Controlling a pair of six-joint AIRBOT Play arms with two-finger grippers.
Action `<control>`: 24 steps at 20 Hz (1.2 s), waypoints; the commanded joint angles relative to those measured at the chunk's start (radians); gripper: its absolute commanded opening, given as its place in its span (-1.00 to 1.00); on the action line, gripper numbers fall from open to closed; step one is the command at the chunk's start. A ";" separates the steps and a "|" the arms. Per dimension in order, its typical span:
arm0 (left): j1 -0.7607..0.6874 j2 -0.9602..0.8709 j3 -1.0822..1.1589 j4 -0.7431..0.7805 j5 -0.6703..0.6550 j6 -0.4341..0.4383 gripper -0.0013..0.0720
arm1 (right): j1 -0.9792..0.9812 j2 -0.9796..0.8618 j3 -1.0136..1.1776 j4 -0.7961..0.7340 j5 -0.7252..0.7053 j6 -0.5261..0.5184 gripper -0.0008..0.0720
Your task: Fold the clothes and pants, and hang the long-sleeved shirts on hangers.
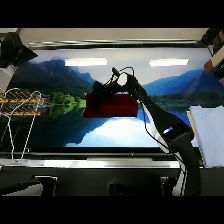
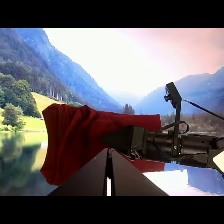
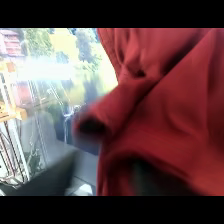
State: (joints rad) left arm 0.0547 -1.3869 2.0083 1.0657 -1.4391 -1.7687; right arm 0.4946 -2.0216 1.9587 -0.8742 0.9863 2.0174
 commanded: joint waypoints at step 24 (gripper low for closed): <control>0.001 -0.003 0.000 0.002 0.023 0.001 -0.92 | -0.620 -0.002 -0.228 0.121 0.474 -0.583 0.82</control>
State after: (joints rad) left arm 0.0547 -1.3884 2.0083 1.0664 -1.4292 -1.7691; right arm -0.1421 -1.9778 1.7607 -0.7879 1.4475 1.5002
